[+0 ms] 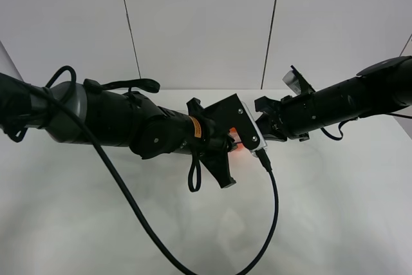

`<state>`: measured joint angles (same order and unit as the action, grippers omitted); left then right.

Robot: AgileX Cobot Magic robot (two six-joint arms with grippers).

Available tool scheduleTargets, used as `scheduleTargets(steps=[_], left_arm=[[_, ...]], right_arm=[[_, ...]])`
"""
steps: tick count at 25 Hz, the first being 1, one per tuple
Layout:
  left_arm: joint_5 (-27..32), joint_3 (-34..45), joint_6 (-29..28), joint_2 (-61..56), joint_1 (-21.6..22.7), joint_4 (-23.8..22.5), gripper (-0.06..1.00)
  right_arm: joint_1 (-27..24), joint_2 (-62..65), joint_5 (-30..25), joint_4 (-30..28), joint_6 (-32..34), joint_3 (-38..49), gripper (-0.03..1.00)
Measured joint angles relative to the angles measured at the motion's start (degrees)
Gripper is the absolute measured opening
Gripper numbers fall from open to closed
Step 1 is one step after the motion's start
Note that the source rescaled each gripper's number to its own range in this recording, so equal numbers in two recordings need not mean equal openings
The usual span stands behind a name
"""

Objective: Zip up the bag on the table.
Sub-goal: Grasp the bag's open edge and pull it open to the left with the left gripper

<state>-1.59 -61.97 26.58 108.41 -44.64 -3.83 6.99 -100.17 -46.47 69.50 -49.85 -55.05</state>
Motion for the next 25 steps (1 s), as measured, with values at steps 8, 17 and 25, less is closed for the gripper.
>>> scheduleTargets(steps=[8,17,25], left_arm=[[0.78,0.00,0.79,-0.06,1.44,0.00,0.02],[3.35,0.00,2.72,-0.06,3.46,0.00,0.02],[4.80,0.00,3.08,-0.06,6.71,0.16,0.02]], right_arm=[[0.18,0.00,0.38,0.24,0.00,-0.07,0.00],[0.18,0.00,0.47,0.03,0.00,-0.21,0.00],[0.18,0.00,0.64,0.03,0.00,-0.21,0.00]])
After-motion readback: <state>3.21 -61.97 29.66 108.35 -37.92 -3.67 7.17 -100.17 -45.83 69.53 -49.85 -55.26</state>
